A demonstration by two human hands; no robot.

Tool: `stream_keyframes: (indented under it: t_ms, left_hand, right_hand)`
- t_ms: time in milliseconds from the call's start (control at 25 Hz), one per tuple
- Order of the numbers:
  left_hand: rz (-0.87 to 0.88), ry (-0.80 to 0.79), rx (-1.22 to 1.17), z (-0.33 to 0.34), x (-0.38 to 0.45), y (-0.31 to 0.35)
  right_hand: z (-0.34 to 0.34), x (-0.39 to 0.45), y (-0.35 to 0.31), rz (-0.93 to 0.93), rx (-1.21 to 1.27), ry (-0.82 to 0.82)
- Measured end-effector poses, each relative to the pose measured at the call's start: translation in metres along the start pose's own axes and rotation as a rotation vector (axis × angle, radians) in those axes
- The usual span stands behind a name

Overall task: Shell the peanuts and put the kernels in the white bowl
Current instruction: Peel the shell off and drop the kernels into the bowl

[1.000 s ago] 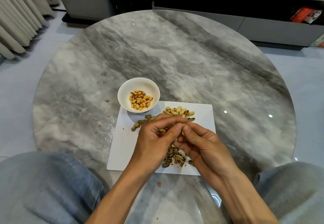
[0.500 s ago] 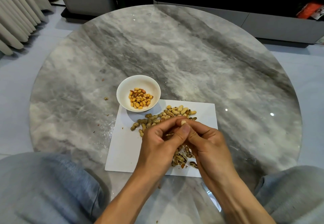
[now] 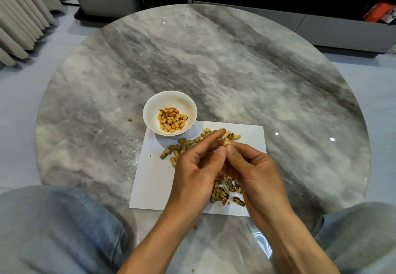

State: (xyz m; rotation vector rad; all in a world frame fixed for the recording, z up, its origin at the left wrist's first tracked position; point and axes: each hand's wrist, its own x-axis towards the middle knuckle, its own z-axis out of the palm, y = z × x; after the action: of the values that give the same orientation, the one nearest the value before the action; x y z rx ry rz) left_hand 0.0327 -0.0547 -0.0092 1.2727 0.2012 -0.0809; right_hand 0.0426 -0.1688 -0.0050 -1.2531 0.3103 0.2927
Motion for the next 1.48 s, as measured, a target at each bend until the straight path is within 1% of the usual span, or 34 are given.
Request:
stream_keyframes:
  t_ms: [120,200,320,400,480,560,720,800,880,960,1080,1160,1280,1400,1480]
  left_hand:
    - [0.171,-0.052,0.271,-0.014,0.005,0.005]
    - [0.231,-0.086,0.402,-0.021,0.009,0.007]
    - [0.272,-0.085,0.453,-0.023,0.011,0.011]
    - [0.307,-0.039,0.466,-0.021,0.010,0.009]
    - [0.322,0.011,0.462,-0.021,0.009,0.006]
    - [0.347,0.024,0.482,-0.021,0.009,0.005]
    - [0.525,-0.056,0.683,-0.021,0.011,0.002]
    - [0.567,-0.056,0.720,-0.019,0.011,-0.002]
    - [0.579,-0.014,0.698,-0.018,0.011,-0.005]
    - [0.555,0.030,0.643,-0.015,0.009,-0.006]
    - [0.444,0.066,0.480,-0.010,0.007,-0.005]
    - [0.408,0.094,0.406,-0.010,0.006,-0.004]
    - [0.438,0.109,0.446,-0.015,0.006,-0.003]
    - [0.472,0.070,0.541,-0.017,0.007,-0.003]
    - [0.459,0.028,0.584,-0.016,0.007,-0.003]
  right_hand:
    - [-0.008,0.001,-0.009,0.018,-0.125,-0.034]
    - [-0.011,0.001,-0.013,0.022,-0.180,-0.080]
    - [-0.011,-0.001,-0.017,0.076,-0.138,-0.112]
    - [-0.011,-0.002,-0.019,0.126,-0.043,-0.101]
    - [-0.012,-0.002,-0.019,0.140,-0.006,-0.097]
    - [-0.013,-0.003,-0.020,0.132,-0.014,-0.094]
    - [-0.015,-0.004,-0.020,0.072,-0.087,-0.067]
    - [-0.014,-0.005,-0.020,0.032,-0.137,-0.050]
    - [-0.012,-0.006,-0.020,-0.020,-0.165,0.002]
    - [-0.010,-0.007,-0.020,-0.090,-0.178,0.069]
    - [-0.008,-0.007,-0.017,-0.202,-0.256,0.132]
    - [-0.006,-0.008,-0.017,-0.203,-0.227,0.132]
    - [-0.006,-0.010,-0.022,-0.139,-0.192,0.080]
    - [-0.010,-0.007,-0.027,-0.186,-0.352,0.036]
    - [-0.011,-0.007,-0.027,-0.220,-0.434,0.014]
